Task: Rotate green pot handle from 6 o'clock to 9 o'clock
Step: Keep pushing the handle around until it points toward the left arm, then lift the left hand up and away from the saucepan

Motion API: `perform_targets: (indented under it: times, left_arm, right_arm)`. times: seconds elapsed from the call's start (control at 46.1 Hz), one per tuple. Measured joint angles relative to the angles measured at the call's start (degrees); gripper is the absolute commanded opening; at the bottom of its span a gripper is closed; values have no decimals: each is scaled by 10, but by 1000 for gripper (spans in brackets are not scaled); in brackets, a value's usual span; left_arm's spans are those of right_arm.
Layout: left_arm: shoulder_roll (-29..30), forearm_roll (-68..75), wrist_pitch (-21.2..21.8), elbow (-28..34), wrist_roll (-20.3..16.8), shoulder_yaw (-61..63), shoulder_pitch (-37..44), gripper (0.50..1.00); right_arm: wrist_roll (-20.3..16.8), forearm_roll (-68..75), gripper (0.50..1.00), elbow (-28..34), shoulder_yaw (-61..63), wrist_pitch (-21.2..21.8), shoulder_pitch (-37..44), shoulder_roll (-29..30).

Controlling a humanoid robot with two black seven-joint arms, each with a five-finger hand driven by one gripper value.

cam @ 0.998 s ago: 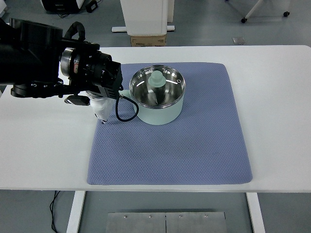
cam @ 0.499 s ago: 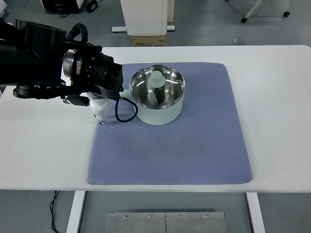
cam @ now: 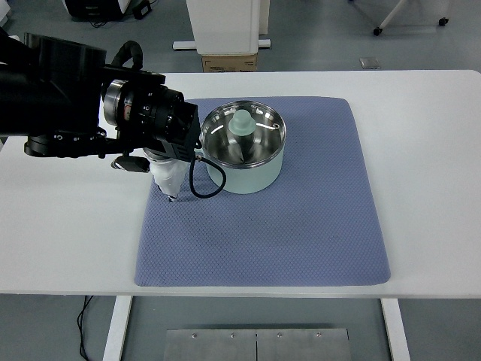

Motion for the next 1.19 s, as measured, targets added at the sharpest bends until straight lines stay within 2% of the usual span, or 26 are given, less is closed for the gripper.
perform_targets:
  times: [0.217,0.412,0.738,0.955,1.106,1.128,1.193]
  left_arm:
    - [-1,-53,-28,-22,0,-44,10,1000]
    - [-1,-113,-32,-29,0,-87,18,1000]
    - [6,-323,-32,-14,0,-185,20,1000]
    - [9,-484,-32,44,0,-219,16,1000]
    - [9,-659,-31,115,0,-223,16,1000]
    - [8,-709,-31,141,0,-223,20,1000]
    - [8,-725,-32,161,9,-222,22,1000]
  right_arm:
    - [0,0,1000,0,0,0,0,0]
    - [0,0,1000,0,0,0,0,0]
    - [0,0,1000,0,0,0,0,0]
    - [0,0,1000,0,0,0,0,0]
    - [0,0,1000,0,0,0,0,0]
    - [0,0,1000,0,0,0,0,0]
    - [0,0,1000,0,0,0,0,0]
